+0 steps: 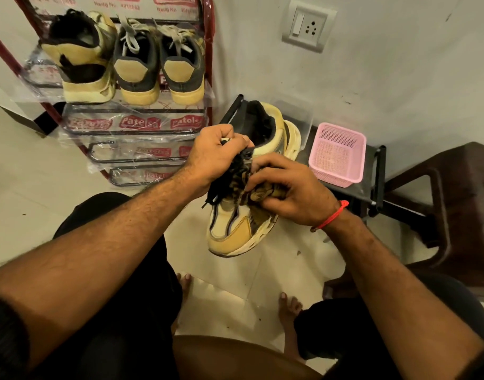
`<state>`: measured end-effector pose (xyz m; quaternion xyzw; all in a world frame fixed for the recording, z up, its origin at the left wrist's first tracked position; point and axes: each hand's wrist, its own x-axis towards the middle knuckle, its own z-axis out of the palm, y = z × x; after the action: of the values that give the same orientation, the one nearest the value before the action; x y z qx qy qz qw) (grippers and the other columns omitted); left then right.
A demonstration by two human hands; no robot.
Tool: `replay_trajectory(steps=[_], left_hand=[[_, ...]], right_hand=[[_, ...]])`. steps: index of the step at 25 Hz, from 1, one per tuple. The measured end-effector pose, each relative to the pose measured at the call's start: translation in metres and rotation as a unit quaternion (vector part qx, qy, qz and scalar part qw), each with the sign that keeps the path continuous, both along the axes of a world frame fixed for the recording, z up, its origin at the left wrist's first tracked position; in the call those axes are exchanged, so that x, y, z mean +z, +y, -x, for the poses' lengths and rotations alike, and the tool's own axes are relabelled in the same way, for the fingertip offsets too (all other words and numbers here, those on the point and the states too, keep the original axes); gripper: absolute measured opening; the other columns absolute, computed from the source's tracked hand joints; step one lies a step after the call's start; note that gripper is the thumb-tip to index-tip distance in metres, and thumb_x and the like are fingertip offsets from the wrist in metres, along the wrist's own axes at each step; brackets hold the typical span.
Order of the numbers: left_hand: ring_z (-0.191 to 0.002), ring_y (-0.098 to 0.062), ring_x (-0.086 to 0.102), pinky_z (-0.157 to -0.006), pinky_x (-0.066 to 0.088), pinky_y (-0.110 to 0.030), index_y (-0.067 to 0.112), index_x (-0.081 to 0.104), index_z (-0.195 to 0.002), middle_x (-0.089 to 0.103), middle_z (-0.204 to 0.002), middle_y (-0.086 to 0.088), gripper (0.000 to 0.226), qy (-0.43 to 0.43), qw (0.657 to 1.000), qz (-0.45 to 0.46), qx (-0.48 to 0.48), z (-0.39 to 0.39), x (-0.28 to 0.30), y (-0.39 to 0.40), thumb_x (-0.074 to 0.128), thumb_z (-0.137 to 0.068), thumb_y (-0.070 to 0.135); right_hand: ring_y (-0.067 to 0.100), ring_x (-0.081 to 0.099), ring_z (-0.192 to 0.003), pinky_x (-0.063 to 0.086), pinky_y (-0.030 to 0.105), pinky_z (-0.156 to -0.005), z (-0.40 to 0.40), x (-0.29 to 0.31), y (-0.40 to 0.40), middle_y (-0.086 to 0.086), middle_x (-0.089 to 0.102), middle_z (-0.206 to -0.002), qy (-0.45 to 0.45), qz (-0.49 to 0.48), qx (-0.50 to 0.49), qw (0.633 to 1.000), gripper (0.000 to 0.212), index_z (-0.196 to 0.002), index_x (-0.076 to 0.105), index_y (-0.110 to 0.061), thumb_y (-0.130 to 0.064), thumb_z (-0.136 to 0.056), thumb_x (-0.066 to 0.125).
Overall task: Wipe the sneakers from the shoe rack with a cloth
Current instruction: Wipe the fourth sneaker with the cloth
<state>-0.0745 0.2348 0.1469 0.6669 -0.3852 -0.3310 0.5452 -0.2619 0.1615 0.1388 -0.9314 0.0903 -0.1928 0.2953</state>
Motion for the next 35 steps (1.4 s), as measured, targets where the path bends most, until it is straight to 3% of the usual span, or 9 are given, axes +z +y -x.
replay_trajectory(steps=[5,10,14,16,20,23,27,32,35], left_hand=[[-0.074,-0.005,0.073,-0.052,0.051,-0.020,0.016,0.047,-0.067,0.073,-0.068,0.006,0.034,0.013,1.000,-0.015,-0.002,-0.001,-0.001,0.007,0.065,-0.095,0.010],[-0.085,-0.018,0.076,-0.079,0.062,-0.041,0.018,0.054,-0.065,0.077,-0.080,-0.004,0.029,0.007,0.998,0.027,0.061,0.000,-0.007,0.003,0.067,-0.090,0.013],[-0.084,-0.026,0.075,-0.077,0.060,-0.053,0.027,0.055,-0.055,0.078,-0.079,-0.002,0.036,-0.003,0.989,0.002,0.150,-0.008,-0.011,0.000,0.069,-0.087,0.022],[-0.083,-0.029,0.074,-0.076,0.060,-0.053,0.024,0.059,-0.057,0.078,-0.080,0.002,0.034,-0.024,0.990,-0.002,0.138,-0.010,-0.011,0.000,0.068,-0.090,0.023],[-0.080,-0.013,0.073,-0.085,0.058,-0.045,0.014,0.060,-0.066,0.078,-0.081,0.007,0.031,-0.062,0.996,0.023,0.054,-0.006,-0.009,0.000,0.066,-0.095,0.025],[-0.088,-0.012,0.073,-0.085,0.058,-0.043,0.029,0.061,-0.064,0.077,-0.087,0.003,0.032,-0.114,0.993,0.033,-0.027,0.000,-0.011,0.001,0.066,-0.096,0.029],[-0.090,-0.006,0.070,-0.080,0.060,-0.037,0.020,0.066,-0.074,0.075,-0.099,0.006,0.025,-0.159,0.984,0.024,-0.078,0.005,-0.013,0.004,0.066,-0.097,0.031],[-0.076,-0.019,0.066,-0.070,0.054,-0.041,0.016,0.064,-0.079,0.069,-0.082,-0.005,0.040,-0.139,0.979,-0.026,-0.150,0.008,-0.011,0.004,0.060,-0.097,0.052],[-0.069,-0.011,0.058,-0.061,0.048,-0.032,0.020,0.061,-0.082,0.062,-0.074,0.002,0.047,-0.228,0.940,-0.056,-0.249,0.004,-0.001,0.008,0.062,-0.082,0.066]], right_hand=[[0.016,0.057,-0.106,0.047,0.019,-0.094,0.014,-0.004,-0.025,0.007,0.062,-0.113,-0.071,-0.001,-0.222,0.972,0.024,-0.108,0.070,-0.014,-0.015,-0.085,0.073],[0.012,0.055,-0.092,0.047,0.016,-0.080,-0.005,-0.004,0.003,0.005,0.062,-0.104,-0.061,-0.022,-0.363,0.930,0.023,-0.103,0.066,-0.017,-0.030,-0.086,0.073],[0.014,0.053,-0.090,0.050,0.027,-0.077,-0.018,0.000,0.060,-0.005,0.050,-0.104,0.159,0.033,-0.206,0.965,0.035,-0.107,0.061,-0.023,-0.043,-0.081,0.072],[0.012,0.058,-0.092,0.055,0.034,-0.082,-0.016,0.009,0.065,-0.007,0.057,-0.103,0.215,-0.040,-0.082,0.972,0.030,-0.104,0.065,-0.025,-0.040,-0.080,0.075],[0.010,0.064,-0.103,0.058,0.034,-0.088,-0.002,0.029,0.030,-0.002,0.065,-0.111,0.127,-0.232,-0.058,0.963,0.035,-0.112,0.064,-0.020,-0.031,-0.082,0.077],[0.011,0.054,-0.121,0.052,0.028,-0.098,0.010,0.030,0.007,-0.001,0.055,-0.131,0.055,-0.113,-0.118,0.985,0.055,-0.132,0.055,-0.023,-0.033,-0.080,0.069],[0.016,0.057,-0.120,0.056,0.032,-0.094,0.016,0.026,-0.001,0.000,0.046,-0.145,0.210,-0.102,-0.086,0.969,0.096,-0.153,0.017,-0.041,-0.020,-0.080,0.076],[0.019,0.066,-0.084,0.058,0.026,-0.069,0.018,0.027,-0.006,0.005,0.057,-0.108,0.125,-0.147,-0.126,0.973,0.071,-0.128,0.031,-0.030,-0.013,-0.076,0.078],[0.016,0.066,-0.081,0.057,0.026,-0.066,0.025,0.028,-0.011,0.003,0.061,-0.104,0.113,-0.158,-0.117,0.974,0.059,-0.119,0.037,-0.027,-0.019,-0.075,0.076]])
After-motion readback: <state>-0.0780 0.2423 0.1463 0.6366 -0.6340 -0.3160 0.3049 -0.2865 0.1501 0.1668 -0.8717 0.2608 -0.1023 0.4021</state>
